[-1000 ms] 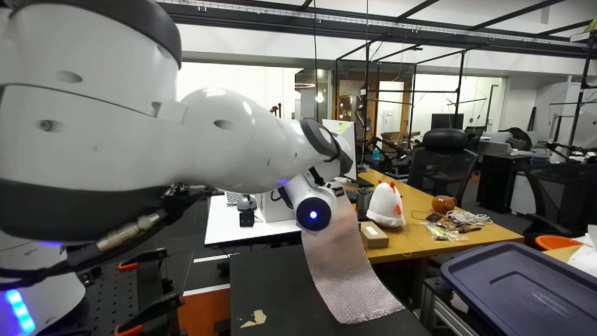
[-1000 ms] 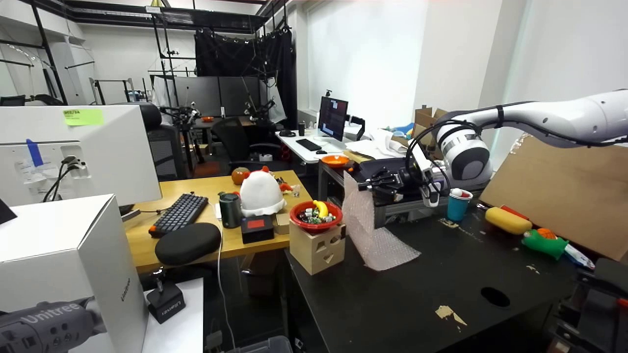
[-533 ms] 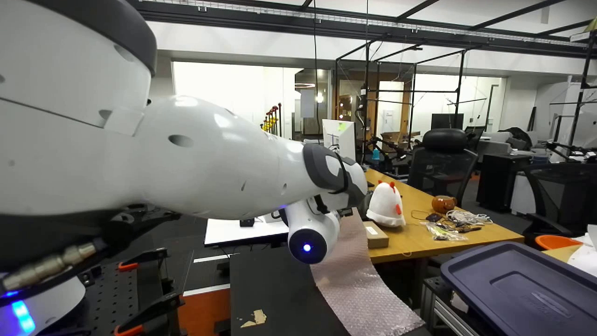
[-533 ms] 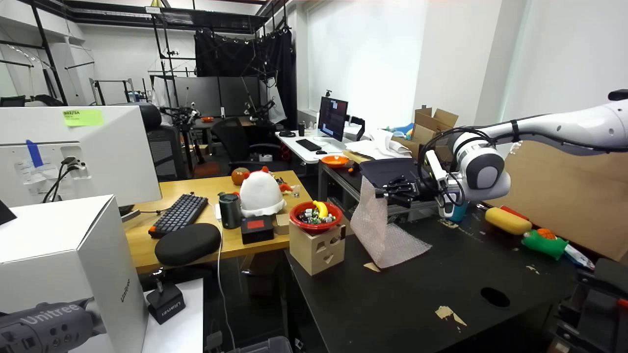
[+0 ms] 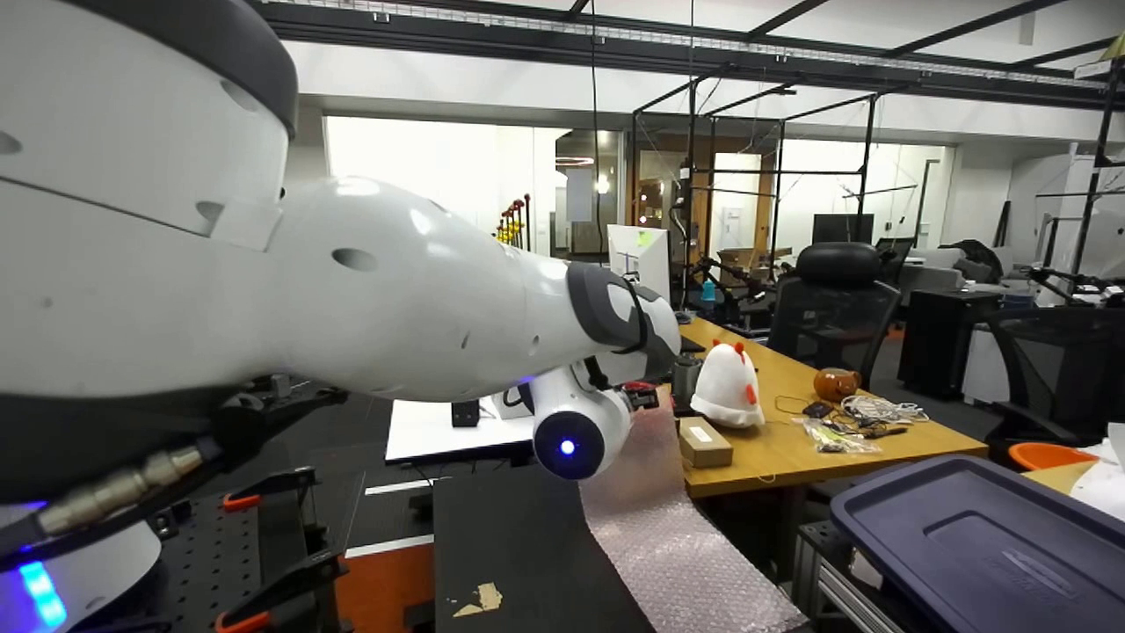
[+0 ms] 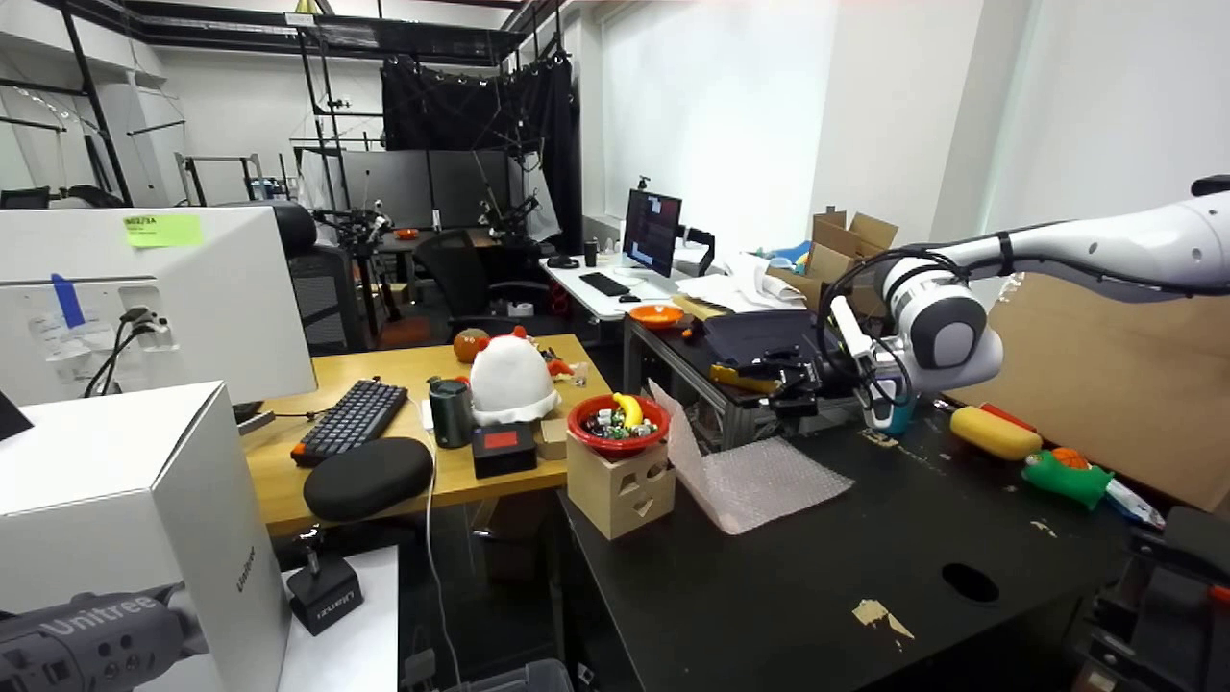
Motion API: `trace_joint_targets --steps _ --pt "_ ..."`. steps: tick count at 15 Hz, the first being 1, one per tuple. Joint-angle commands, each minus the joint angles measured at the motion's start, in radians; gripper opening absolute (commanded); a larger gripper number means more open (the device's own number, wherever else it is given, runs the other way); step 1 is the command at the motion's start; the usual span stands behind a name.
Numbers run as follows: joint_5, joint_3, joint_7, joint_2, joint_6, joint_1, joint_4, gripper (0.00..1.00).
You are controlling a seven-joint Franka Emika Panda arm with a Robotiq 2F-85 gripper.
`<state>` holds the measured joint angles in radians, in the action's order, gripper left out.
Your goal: Fold the bubble wrap.
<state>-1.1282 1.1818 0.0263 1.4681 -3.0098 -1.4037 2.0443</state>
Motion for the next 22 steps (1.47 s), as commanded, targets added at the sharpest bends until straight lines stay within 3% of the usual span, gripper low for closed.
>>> trace_joint_targets --steps 1,5,9,10,15,19,22 --pt "-0.07 0.063 0.009 -0.023 -0.168 0.026 0.031 1.0" --pt "-0.128 0.147 0.043 -0.032 -0.37 0.122 0.01 1.0" --pt "-0.176 0.182 0.106 -0.077 -0.528 0.26 -0.013 1.0" --pt "-0.184 0.101 0.235 -0.221 -0.437 0.315 -0.014 1.0" --pt "-0.316 -0.024 0.378 -0.428 -0.451 0.491 0.01 1.0" --pt "-0.565 -0.115 0.335 -0.623 -0.458 0.622 0.017 1.0" --pt "-0.73 -0.181 0.184 -0.74 -0.458 0.719 0.029 1.0"
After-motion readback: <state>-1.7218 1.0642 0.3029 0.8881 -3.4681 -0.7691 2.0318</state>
